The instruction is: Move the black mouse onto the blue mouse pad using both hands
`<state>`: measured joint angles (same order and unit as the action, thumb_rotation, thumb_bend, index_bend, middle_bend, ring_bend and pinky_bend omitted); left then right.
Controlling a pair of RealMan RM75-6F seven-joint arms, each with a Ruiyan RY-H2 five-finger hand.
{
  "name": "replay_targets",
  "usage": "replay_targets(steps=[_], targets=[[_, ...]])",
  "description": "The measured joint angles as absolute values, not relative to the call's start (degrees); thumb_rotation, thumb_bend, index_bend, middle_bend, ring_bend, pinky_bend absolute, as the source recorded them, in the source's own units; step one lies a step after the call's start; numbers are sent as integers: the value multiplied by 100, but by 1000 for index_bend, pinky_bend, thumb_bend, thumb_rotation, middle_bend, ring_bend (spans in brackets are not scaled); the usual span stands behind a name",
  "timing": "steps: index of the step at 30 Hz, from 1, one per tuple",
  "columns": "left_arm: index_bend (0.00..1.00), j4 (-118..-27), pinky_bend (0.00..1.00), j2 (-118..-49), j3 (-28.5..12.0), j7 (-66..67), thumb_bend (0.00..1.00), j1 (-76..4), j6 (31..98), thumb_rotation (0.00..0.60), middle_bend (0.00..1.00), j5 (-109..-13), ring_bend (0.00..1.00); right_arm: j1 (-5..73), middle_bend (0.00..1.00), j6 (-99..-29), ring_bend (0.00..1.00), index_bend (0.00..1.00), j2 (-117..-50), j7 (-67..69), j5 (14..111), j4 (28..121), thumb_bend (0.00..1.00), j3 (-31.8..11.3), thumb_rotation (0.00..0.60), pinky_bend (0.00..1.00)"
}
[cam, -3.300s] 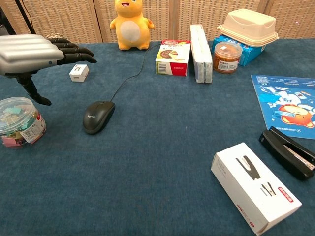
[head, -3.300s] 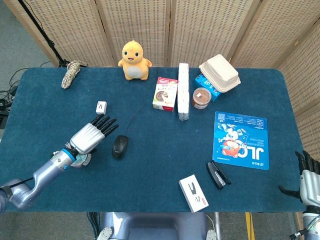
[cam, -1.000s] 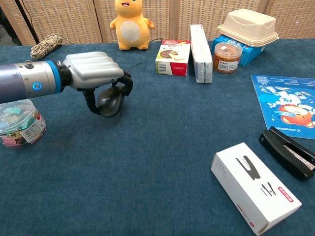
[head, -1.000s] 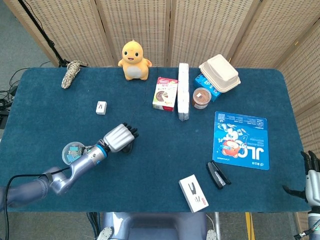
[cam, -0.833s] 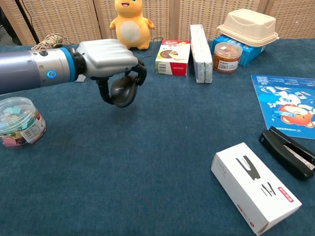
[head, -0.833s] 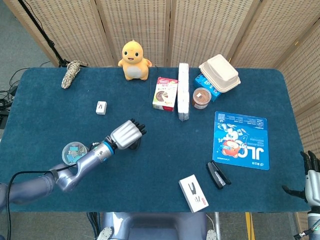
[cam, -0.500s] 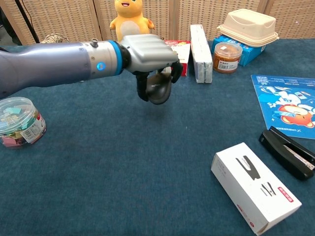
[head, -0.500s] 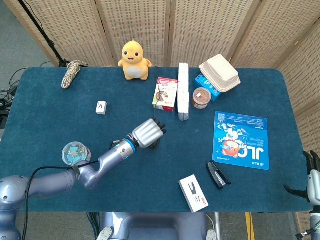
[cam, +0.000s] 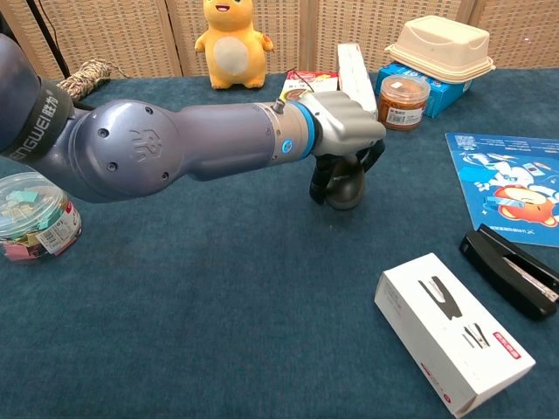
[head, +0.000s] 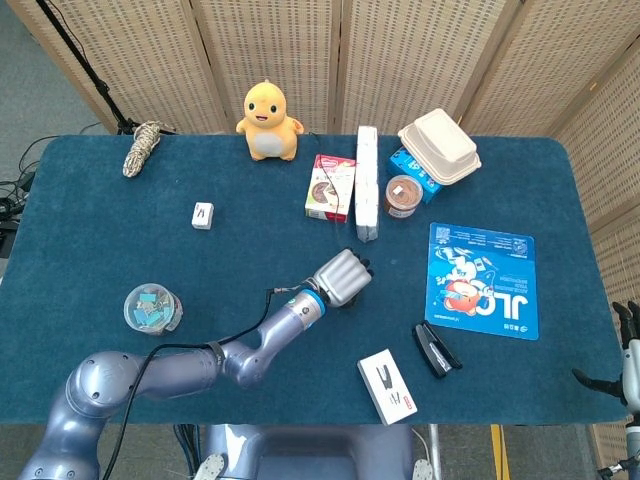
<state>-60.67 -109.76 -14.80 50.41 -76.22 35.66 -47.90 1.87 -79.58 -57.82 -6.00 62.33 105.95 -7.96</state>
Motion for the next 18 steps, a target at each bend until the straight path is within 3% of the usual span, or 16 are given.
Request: replay_targets(steps=[3, 6, 13, 18], targets=[[212, -6099, 324, -10973, -1412, 5105, 30, -7682, 3590, 600, 167, -4535, 108, 193, 0, -7961, 0, 0, -5783, -613, 6230, 10643, 0, -799, 600, 0], [27, -6284, 205, -10895, -1362, 5118, 0, -7715, 3633, 600, 14, -4369, 2, 189, 0, -7989, 0, 0, -5788, -627, 6248, 10630, 0, -795, 600, 0], [0, -7118, 102, -10407, -1299, 4986, 0, -7636, 3927, 600, 0, -4294, 0, 211, 0, -7998, 0, 0, -5845, -766, 6220, 10639, 0, -780, 600, 0], [0, -7979, 53, -9642, -1191, 4863, 0, -7419, 4252, 600, 0, -4376, 0, 270, 0, -7995, 0, 0, -5939, -1004, 6109, 10650, 0, -794, 600, 0]])
